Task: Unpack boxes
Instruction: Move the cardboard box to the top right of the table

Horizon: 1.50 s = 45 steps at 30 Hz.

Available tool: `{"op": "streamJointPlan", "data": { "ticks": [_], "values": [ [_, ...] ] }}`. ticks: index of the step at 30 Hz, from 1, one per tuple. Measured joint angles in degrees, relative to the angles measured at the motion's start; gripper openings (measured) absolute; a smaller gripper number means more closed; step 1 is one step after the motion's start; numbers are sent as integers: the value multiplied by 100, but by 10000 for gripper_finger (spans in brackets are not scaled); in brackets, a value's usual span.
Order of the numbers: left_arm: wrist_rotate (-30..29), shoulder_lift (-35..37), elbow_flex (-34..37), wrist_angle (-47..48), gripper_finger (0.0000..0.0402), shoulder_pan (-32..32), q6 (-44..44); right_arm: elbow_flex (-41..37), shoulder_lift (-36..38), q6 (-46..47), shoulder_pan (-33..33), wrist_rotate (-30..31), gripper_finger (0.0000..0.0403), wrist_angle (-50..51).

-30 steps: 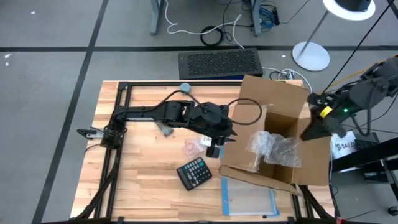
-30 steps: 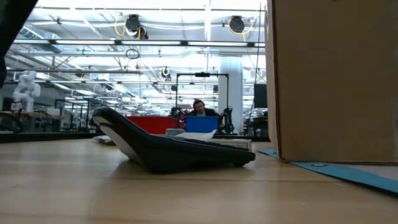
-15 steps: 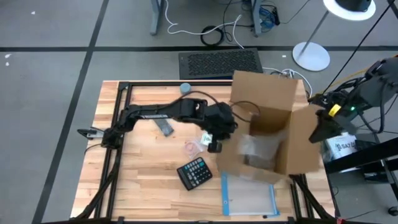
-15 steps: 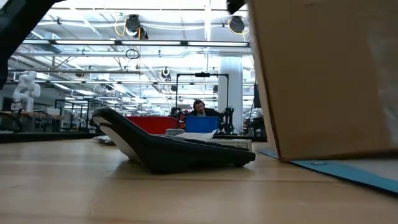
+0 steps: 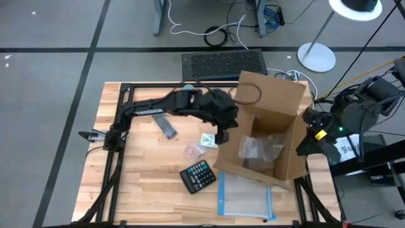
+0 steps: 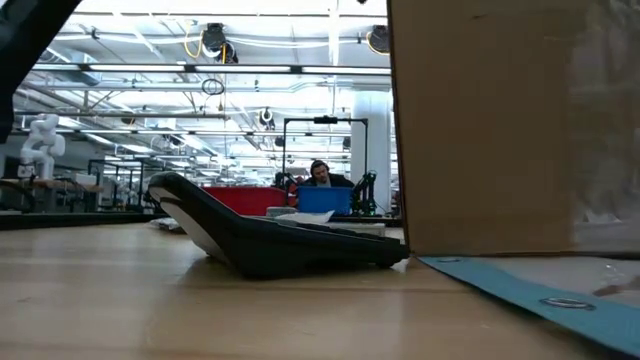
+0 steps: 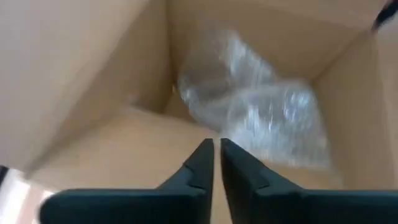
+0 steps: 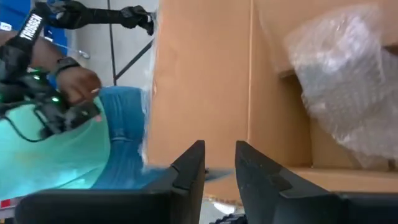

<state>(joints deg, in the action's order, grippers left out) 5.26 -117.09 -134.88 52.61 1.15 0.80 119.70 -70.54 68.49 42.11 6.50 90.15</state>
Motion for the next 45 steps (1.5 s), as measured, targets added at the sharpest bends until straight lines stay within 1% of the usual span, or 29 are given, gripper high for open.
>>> {"op": "streamJointPlan", "data": {
  "ticks": [4,6,10,12,15,18,21,24,29,31,33,35,37,38,41,45],
  "values": [
    [-506,138,-1,-121,96,-14,593,-4,-36,-170,-7,351,79,-2],
    [-568,154,-1,-8,129,15,1072,-2,-20,-253,-15,505,79,-3],
    [-670,89,-3,447,187,131,1856,0,-7,-400,-15,711,79,-5],
    [-940,42,3,708,204,160,2026,0,-23,-448,-15,761,79,-10],
    [-1360,14,0,667,211,155,2101,-2,-29,-494,-15,880,79,-11],
    [-1458,14,-3,713,210,175,2249,-2,-29,-511,-15,890,79,-11],
    [-1253,-70,-14,800,210,243,2489,-2,-56,-555,-15,917,79,-14],
    [-813,-226,-12,867,210,280,2677,0,-69,-609,-15,993,79,-15],
    [-767,-379,-13,992,209,262,2749,-1,-98,-667,-15,1113,79,-17],
    [-765,-435,-31,1060,204,274,2768,-2,-116,-669,-15,1139,79,-16],
    [-766,-441,-34,1136,177,292,2785,-2,-138,-669,-15,1145,79,-14],
    [-782,-438,-34,1125,122,303,2810,-2,-161,-684,-15,1146,79,-14],
    [-824,-402,-28,1044,48,327,2709,-1,-186,-706,-15,1146,79,-16],
    [-779,-390,-23,1032,28,340,2621,-1,-199,-715,-15,1146,78,-14],
    [-466,-327,-6,988,12,401,2444,-2,-215,-747,-17,1148,76,-21],
    [-447,-214,7,775,5,461,2536,0,-213,-769,-17,1163,75,-33]
  ]
}}
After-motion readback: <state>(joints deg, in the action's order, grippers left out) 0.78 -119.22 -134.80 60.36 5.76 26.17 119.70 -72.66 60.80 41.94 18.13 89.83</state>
